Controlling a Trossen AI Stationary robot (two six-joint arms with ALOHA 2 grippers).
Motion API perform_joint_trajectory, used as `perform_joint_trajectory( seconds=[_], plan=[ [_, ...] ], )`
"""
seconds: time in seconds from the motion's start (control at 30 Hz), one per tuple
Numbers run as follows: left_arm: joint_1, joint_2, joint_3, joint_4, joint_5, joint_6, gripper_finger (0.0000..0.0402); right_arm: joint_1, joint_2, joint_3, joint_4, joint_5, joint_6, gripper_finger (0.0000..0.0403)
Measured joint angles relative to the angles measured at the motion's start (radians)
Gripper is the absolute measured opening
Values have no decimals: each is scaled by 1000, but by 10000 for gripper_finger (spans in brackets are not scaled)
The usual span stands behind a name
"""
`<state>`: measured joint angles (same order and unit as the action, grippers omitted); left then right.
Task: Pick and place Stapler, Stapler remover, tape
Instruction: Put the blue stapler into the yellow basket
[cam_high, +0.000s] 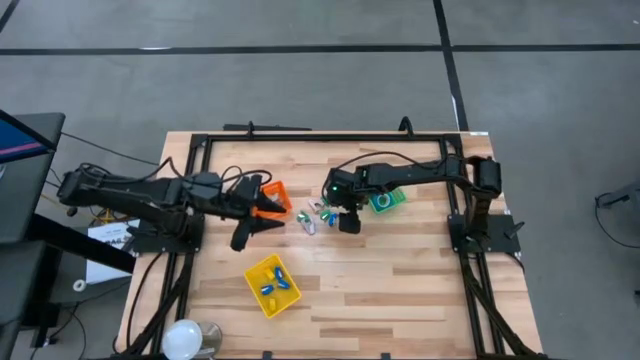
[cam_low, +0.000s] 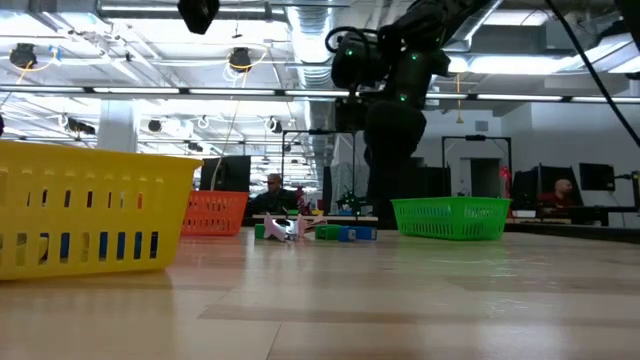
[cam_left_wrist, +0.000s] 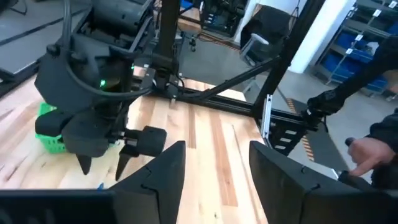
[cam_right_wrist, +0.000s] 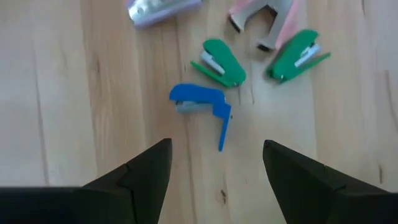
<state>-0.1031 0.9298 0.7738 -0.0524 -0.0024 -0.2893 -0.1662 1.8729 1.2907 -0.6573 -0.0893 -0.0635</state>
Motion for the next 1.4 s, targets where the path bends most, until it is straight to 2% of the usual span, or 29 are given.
perform_joint_trajectory(
  seconds=[0.2,0.37,0.9,1.23,1.4],
  plan=[
    [71,0,0,-32,22,29,145,-17,0,0,19,-19,-25,244],
    [112,0,0,-29,22,30,134,-35,0,-10,21,-67,-52,228],
    [113,0,0,-29,22,30,127,-32,2,-82,147,-70,-55,176],
    [113,0,-1,-30,22,30,127,-12,85,-84,176,-70,-37,158],
    [113,0,-1,-30,22,30,127,-3,90,-82,175,-68,-33,135]
  ],
)
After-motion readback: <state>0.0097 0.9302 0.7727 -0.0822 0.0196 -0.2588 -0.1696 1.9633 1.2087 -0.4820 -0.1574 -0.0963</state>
